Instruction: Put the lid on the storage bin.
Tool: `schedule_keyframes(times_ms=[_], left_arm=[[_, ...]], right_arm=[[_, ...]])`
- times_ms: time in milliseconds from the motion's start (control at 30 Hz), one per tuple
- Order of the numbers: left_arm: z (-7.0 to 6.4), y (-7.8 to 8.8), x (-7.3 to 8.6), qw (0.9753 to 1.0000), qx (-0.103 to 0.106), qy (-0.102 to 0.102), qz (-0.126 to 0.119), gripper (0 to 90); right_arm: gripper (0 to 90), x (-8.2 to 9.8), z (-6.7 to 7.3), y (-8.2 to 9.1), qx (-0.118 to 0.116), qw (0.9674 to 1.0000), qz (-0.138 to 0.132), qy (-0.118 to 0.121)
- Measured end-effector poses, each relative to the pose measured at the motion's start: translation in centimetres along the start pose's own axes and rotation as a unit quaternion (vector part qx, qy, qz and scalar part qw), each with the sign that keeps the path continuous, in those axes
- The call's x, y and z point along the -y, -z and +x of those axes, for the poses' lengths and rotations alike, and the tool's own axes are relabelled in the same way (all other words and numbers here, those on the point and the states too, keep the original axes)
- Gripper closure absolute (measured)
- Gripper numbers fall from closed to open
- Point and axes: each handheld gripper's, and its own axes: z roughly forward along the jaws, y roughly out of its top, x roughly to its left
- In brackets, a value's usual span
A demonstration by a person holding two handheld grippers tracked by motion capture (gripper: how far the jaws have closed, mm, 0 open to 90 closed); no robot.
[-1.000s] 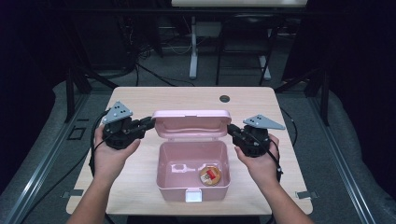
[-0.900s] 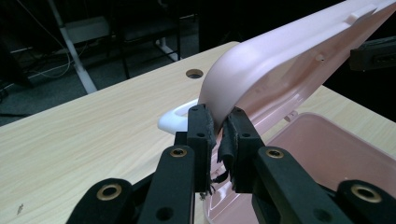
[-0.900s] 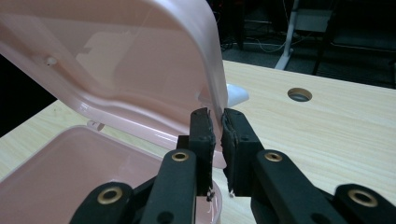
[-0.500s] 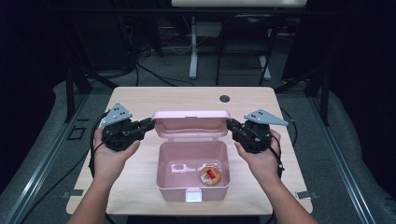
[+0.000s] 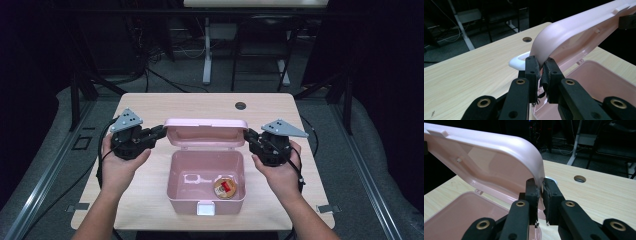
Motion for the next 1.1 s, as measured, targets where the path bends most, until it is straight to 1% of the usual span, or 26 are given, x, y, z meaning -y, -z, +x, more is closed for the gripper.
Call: schedule_keyframes(times_ms=[200,400,567,1100], left_arm=[[0.0,0.0,0.0,1.0,0.001,-0.002,0.002,83.0],[-0.2,0.2,0.3,1.0,0.005,-0.001,-0.001,82.8],[-0.3,0.3,0.4,1.0,0.006,-0.004,0.001,82.8],[-0.8,0.9,0.9,0.9999,0.01,-0.008,0.003,82.9]], right_arm=[[82.3,0.1,-0.1,0.2,-0.002,1.0,-0.001,-0.004],[82.1,0.3,0.0,0.4,-0.003,1.0,-0.001,0.0],[81.9,0.4,0.0,0.4,-0.005,1.0,-0.003,-0.002],[81.4,0.8,0.3,0.9,-0.005,1.0,-0.002,0.004]])
